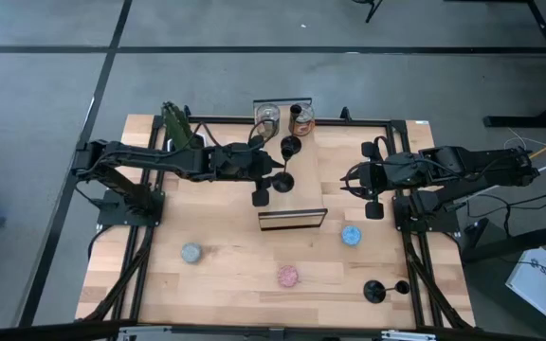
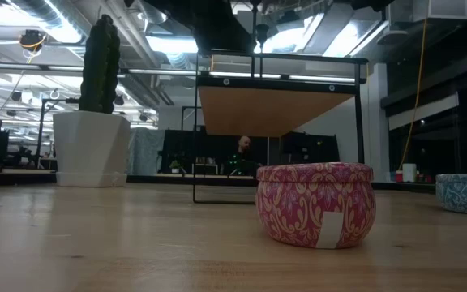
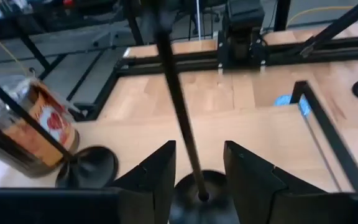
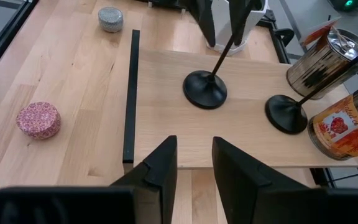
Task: Pick & Place candle stick holders
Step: Adjust the candle holders on the shelf
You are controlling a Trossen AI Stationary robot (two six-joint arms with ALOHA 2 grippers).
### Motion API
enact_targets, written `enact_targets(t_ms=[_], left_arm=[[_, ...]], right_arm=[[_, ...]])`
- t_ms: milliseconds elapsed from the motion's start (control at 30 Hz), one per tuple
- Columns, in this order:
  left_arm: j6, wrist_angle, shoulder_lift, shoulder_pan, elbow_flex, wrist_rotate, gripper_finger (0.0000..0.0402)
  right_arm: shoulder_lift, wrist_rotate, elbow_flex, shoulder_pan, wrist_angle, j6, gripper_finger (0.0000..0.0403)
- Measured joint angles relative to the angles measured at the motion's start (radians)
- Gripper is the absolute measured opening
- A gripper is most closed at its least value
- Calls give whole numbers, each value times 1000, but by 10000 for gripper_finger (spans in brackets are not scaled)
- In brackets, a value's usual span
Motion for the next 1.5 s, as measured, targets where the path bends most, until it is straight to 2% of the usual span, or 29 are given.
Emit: enact_targets(t_ms=[167,367,500,733,833,1033,1500], left_arm=[[-2,14,31,0,0,76,140],[-2,31,43,2,0,67,129],[-18,37,43,5,0,67,98],[-31,33,42,20,0,66,14],[-53,32,42,23,0,26,13],[-54,31,42,38,0,-141,9],[-205,-34,32,143,0,-153,8]], right_arm=[[0,0,0,0,0,0,103],[0,0,0,0,0,0,103],[0,0,0,0,0,0,103],[0,0,0,0,0,0,103],[0,0,0,0,0,0,103],[0,0,0,0,0,0,103],[0,0,0,0,0,0,103]])
